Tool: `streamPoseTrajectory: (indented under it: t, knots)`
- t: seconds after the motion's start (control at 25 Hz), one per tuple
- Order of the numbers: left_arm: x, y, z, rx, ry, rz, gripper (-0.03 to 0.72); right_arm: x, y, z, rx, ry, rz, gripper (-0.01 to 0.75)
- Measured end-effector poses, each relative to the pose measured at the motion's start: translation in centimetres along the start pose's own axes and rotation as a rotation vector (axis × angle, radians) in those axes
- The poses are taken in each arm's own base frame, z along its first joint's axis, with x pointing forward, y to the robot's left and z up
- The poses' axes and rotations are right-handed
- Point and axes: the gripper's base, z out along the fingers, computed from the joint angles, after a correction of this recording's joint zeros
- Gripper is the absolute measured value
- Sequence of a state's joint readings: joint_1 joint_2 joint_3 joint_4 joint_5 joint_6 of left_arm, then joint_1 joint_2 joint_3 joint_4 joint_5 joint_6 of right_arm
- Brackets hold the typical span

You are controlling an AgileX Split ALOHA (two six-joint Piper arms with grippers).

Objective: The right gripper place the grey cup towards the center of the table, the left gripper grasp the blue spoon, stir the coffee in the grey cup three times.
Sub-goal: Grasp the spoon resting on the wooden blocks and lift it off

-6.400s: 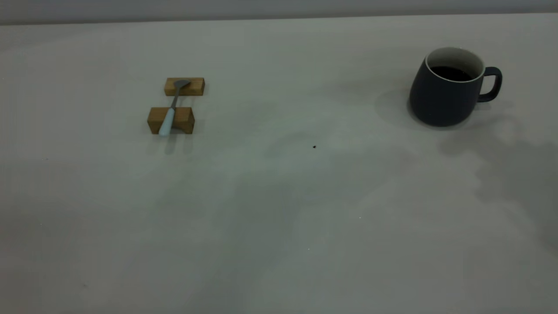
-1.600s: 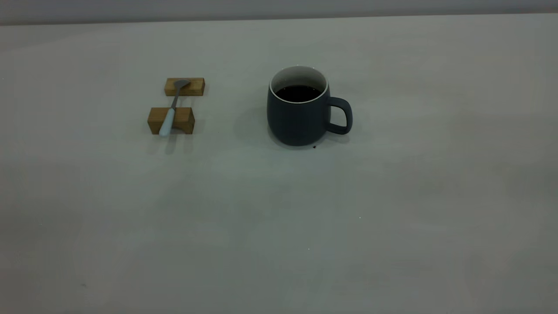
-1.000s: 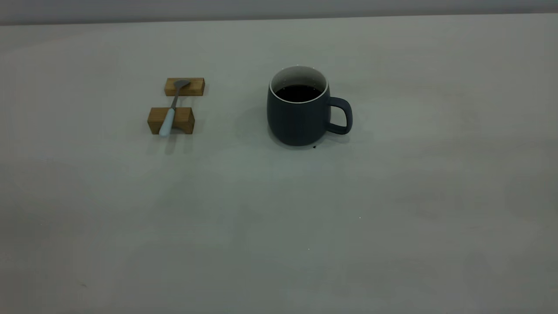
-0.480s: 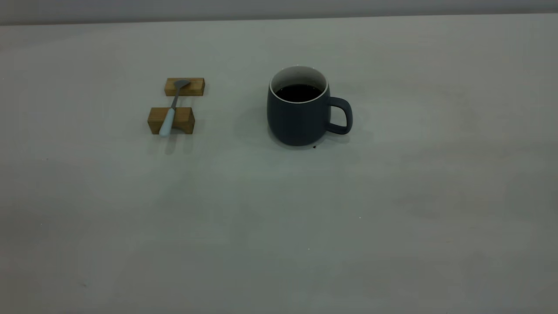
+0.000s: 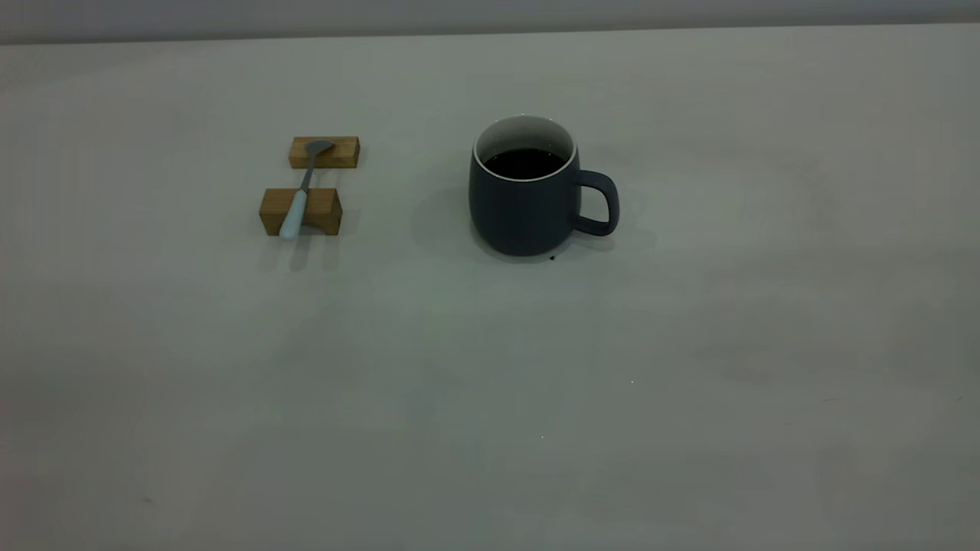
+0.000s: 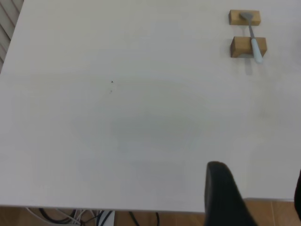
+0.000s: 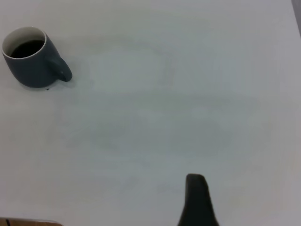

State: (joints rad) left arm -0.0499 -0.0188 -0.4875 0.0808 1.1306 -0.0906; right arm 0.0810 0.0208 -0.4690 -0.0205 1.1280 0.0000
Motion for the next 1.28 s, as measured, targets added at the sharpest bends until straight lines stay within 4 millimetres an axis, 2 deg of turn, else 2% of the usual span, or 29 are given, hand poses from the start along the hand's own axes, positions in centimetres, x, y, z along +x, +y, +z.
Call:
streamPoseTrajectory:
  t: [0.24,0.36,0.48,0.68,0.76,0.92,1.04,1.2,1.28]
  knots:
    - [-0.5,0.0,0.0,-0.005,-0.006,0.004,0.445,0.0,0.0,0.0,0.000,0.000,0.000,0.591]
    - [-3.0,-0.2,0.3,-0.002,-0.015,0.011,0.471,0.0,0.0,0.0,0.000,0.000,0.000,0.591]
    - [-6.3,-0.6,2.2,-0.001,0.055,0.023,0.530,0.0,0.0,0.0,0.000,0.000,0.000,0.591]
    - [-12.0,-1.7,8.0,0.011,0.203,0.004,0.637,0.0,0.0,0.0,0.000,0.000,0.000,0.591]
    - [-14.2,-2.2,10.6,0.019,0.241,-0.002,0.648,0.0,0.0,0.0,0.000,0.000,0.000,0.591]
    - [-17.2,-3.5,17.1,0.050,0.379,-0.029,0.650,0.0,0.0,0.0,0.000,0.000,0.000,0.591]
    - [-18.3,-5.1,22.2,0.064,0.480,0.011,0.650,0.0,0.0,0.0,0.000,0.000,0.000,0.591]
    - [-18.1,-8.0,28.9,0.089,0.599,0.062,0.650,0.0,0.0,0.0,0.000,0.000,0.000,0.591]
    - [-17.1,-9.4,32.0,0.094,0.662,0.083,0.648,0.0,0.0,0.0,0.000,0.000,0.000,0.591]
